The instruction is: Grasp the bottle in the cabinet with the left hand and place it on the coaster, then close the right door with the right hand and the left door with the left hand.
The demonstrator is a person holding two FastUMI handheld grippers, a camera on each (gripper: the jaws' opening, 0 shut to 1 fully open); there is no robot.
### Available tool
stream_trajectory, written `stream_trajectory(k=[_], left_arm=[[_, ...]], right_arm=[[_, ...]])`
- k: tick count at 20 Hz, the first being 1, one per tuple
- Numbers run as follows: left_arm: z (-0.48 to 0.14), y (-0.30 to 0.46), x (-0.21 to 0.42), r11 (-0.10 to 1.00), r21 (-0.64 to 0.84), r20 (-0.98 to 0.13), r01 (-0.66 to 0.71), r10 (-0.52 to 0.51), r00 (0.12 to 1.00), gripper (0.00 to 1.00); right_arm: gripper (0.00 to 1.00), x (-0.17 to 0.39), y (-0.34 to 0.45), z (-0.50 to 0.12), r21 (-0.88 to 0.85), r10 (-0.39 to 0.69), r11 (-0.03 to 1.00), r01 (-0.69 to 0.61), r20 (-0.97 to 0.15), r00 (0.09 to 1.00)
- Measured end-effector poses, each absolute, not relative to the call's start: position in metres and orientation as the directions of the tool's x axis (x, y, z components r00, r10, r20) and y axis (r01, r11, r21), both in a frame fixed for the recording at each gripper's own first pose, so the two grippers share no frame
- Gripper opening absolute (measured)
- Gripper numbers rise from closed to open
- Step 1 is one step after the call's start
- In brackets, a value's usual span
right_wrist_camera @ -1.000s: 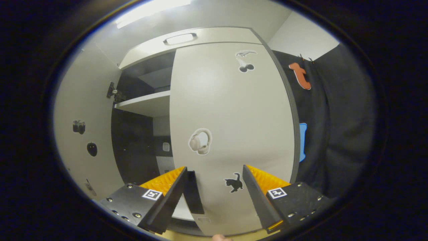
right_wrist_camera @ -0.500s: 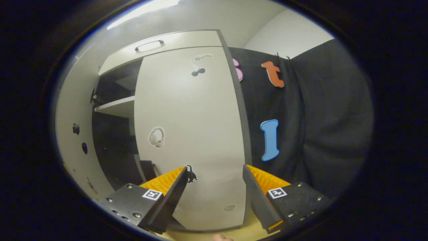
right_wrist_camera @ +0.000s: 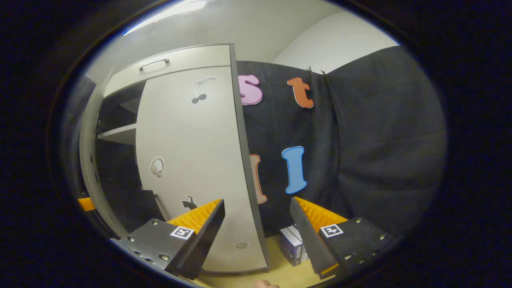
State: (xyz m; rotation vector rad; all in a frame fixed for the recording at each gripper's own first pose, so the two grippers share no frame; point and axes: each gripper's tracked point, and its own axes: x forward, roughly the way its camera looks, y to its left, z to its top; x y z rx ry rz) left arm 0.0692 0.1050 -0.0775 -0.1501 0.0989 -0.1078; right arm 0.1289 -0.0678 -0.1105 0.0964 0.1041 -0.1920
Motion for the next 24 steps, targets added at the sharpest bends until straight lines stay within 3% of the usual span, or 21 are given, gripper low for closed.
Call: stream_trajectory(k=[7, 13, 24], left_arm=[[-0.082, 0.09, 0.099, 0.988, -0.098, -0.107, 0.116, -0.126, 0.986, 0.97], [-0.089, 0.081, 0.125, 0.981, -0.144, -0.124, 0.127, -0.146, 0.982, 0.97], [-0.094, 0.078, 0.156, 0.993, -0.054, -0.134, 0.105, -0.111, 0.985, 0.98]], right_arm=[[0.97, 0.11, -0.097, -0.106, 0.066, -0.233, 0.968, 0.241, -0.111, 0.966], [0.97, 0.098, -0.116, -0.103, 0.057, -0.27, 0.959, 0.277, -0.109, 0.957], [0.97, 0.091, -0.128, -0.102, 0.032, -0.292, 0.954, 0.297, -0.105, 0.951]])
